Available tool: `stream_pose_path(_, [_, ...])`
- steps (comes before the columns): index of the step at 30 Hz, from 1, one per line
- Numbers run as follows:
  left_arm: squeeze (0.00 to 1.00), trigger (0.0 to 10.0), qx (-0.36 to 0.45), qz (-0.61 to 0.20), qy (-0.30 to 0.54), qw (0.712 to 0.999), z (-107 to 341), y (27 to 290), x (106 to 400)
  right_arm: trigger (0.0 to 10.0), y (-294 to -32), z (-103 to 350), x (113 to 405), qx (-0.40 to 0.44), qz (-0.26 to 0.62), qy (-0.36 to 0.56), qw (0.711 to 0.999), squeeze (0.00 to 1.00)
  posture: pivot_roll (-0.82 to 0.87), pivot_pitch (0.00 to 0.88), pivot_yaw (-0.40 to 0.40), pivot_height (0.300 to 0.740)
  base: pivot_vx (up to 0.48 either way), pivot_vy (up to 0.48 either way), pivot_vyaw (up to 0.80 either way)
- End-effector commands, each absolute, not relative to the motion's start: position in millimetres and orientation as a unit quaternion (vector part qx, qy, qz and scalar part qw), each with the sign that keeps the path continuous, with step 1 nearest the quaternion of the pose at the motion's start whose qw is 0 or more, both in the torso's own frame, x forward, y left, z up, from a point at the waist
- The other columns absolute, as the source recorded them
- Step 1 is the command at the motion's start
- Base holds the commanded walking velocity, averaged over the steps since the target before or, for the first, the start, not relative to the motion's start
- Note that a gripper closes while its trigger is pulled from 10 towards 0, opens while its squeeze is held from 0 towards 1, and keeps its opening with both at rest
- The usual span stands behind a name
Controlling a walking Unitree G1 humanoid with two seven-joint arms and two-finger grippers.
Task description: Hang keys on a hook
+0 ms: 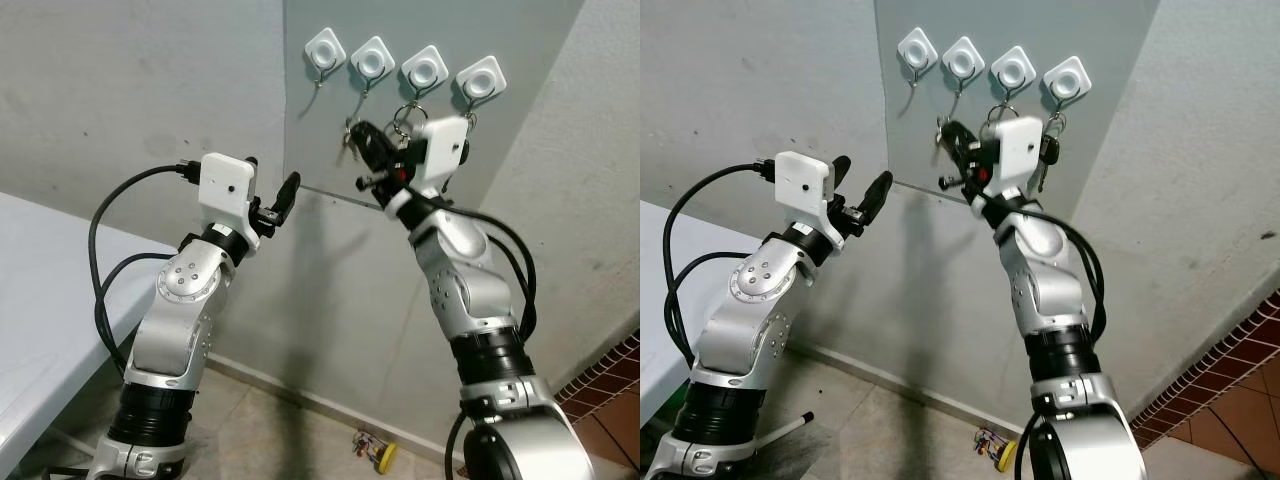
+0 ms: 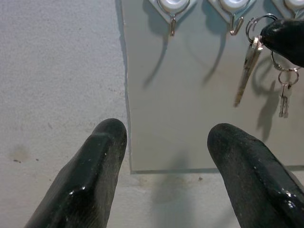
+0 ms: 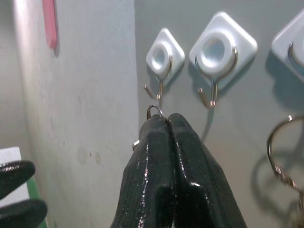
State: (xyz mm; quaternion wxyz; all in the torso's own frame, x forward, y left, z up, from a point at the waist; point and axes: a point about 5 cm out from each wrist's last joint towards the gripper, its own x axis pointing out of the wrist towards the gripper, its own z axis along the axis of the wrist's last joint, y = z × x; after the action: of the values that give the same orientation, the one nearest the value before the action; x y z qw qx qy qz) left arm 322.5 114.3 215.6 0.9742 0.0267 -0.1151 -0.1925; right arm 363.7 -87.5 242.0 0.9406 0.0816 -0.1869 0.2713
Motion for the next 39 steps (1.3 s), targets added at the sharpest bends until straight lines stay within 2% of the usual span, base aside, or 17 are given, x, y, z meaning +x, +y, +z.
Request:
stream_pose_path(1, [0.0,10.0,0.022,-0.205,-0.129,0.97,228,110,322,10.0,-89,250,368,0.094,0.261,-0.196,0.941,0.0,-0.07,0.0,-0.038,0.724,0.0,0.0,0.0])
stream_pose_path(16, [0.0,10.0,0.015,-0.207,-0.137,0.969,236,109,322,10.0,-87,260,378,0.146,0.237,-0.189,0.942,0.0,-0.06,0.0,-0.039,0.724,0.0,0.0,0.0])
stream_pose_path(39, [0.0,10.0,0.007,-0.198,-0.138,0.97,238,110,322,10.0,-82,273,396,0.211,0.196,-0.128,0.949,0.0,-0.05,0.0,-0.054,0.724,0.0,0.0,0.0])
